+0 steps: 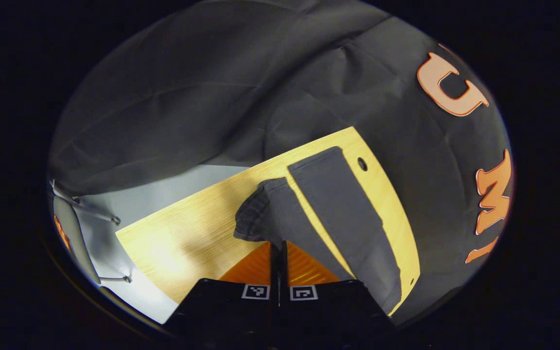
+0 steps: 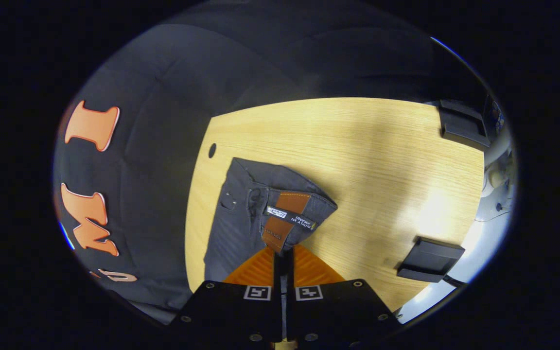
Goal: Grasp the waist and the cuffs of the jeans and fold them to make the two legs overlap; first hold the waist and fold one-third of the jeans toward the cuffs, then hold the cuffs and fold the remaining one-third in the same direction to finish folding.
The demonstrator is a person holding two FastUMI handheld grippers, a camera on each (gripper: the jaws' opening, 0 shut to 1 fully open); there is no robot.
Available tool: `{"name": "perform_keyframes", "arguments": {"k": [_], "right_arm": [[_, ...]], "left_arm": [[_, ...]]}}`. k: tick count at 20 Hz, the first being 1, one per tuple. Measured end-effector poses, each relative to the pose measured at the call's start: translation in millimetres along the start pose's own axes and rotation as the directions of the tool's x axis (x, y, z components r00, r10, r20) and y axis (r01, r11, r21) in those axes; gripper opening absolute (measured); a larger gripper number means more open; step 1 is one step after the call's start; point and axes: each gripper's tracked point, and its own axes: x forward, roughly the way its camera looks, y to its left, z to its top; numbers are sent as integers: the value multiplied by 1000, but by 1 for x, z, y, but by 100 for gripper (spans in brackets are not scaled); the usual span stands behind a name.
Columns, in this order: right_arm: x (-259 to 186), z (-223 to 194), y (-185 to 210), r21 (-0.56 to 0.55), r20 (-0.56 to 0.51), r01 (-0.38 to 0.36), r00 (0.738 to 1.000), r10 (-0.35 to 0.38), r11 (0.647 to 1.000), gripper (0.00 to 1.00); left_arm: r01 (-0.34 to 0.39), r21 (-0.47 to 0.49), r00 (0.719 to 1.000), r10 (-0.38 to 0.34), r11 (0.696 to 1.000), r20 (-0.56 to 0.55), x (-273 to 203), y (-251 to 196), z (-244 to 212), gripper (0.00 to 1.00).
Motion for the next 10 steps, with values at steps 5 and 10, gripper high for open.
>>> {"name": "perform_keyframes", "arguments": {"k": [5, 10], "right_arm": [[-7, 11, 46, -8, -7, -80, 997, 80, 997, 4], [8, 25, 82, -15, -18, -94, 995, 94, 995, 4]], "left_arm": [[35, 44, 999, -36, 998, 21, 9, -45, 34, 0], [57, 98, 998, -58, 994, 11, 33, -87, 59, 1]]}}
